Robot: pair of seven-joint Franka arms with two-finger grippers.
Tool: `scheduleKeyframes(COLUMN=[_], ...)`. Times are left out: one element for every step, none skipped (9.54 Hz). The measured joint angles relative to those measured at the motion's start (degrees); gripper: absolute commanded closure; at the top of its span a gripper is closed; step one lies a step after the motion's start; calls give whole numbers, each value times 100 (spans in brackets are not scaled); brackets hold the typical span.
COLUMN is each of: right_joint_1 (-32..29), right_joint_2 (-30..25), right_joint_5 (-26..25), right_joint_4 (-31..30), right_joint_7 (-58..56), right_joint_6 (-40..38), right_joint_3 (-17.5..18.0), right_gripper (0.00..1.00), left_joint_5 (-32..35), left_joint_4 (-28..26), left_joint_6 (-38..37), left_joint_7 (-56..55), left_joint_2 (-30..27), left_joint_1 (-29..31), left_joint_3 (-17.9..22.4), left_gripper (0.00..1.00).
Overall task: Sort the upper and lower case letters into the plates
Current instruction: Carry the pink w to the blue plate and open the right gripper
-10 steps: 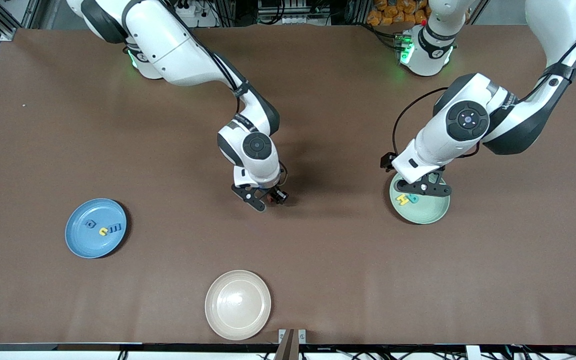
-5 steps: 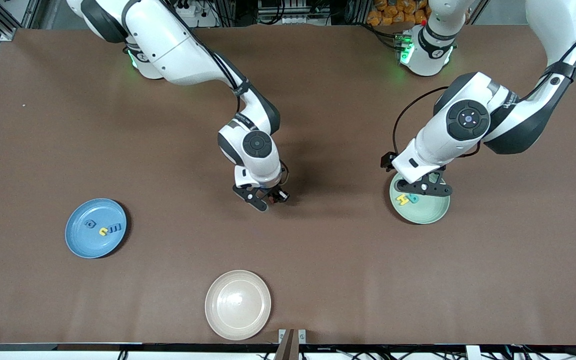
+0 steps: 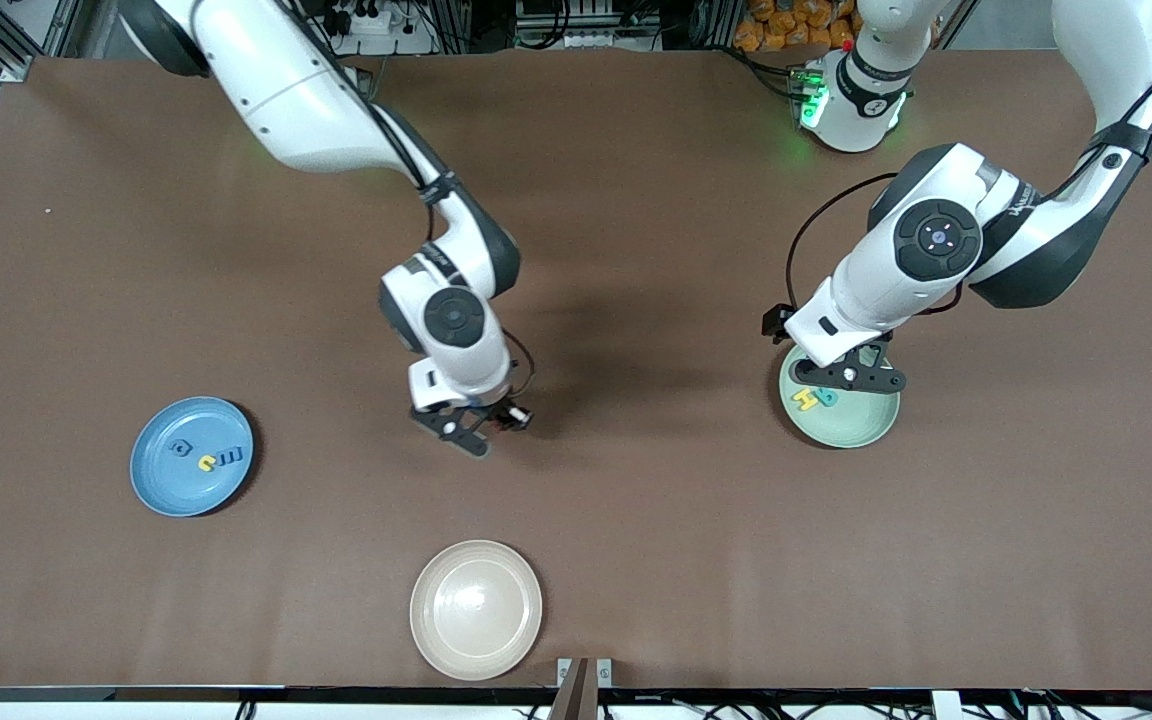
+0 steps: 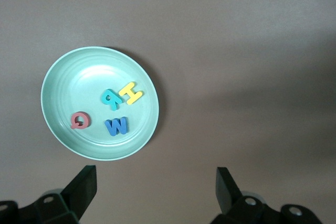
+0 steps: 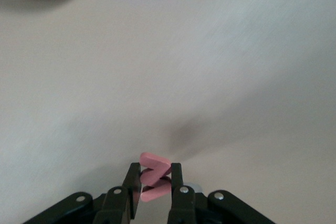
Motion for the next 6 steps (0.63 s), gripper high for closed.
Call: scheduleKeyframes(right_joint_1=[-264,-553,-864,-1155,-1302,-1334], right_joint_2=[-156,-306,-477,-649,-769,-831], right_joint_5=[-12,-24,-30,-37,-43,-46], right_joint_4=[-1,-38,-147,-279,-400,-519], right_joint_7=[-552,-1197,-1834,-2409,-2874,-3272], right_joint_6=[-341,-625,-790,-933,-1032,-1051], right_joint_3=[-18,-47,-94,-195,-405,-734], right_gripper=[100,100,100,100,100,100], left_joint_5=[0,0,0,0,0,0], left_joint_4=[1,2,4,8,10,12], left_joint_6=[-1,-2,-3,-3,-4,-5], left_joint_7=[0,0,0,0,0,0], left_joint_2=[0,0,1,1,1,2], left_joint_1=[-1,-1,-2,-1,-2,-2], left_joint_3=[0,-1,-1,-2,-3,-3], left_gripper=[0,0,0,0,0,0])
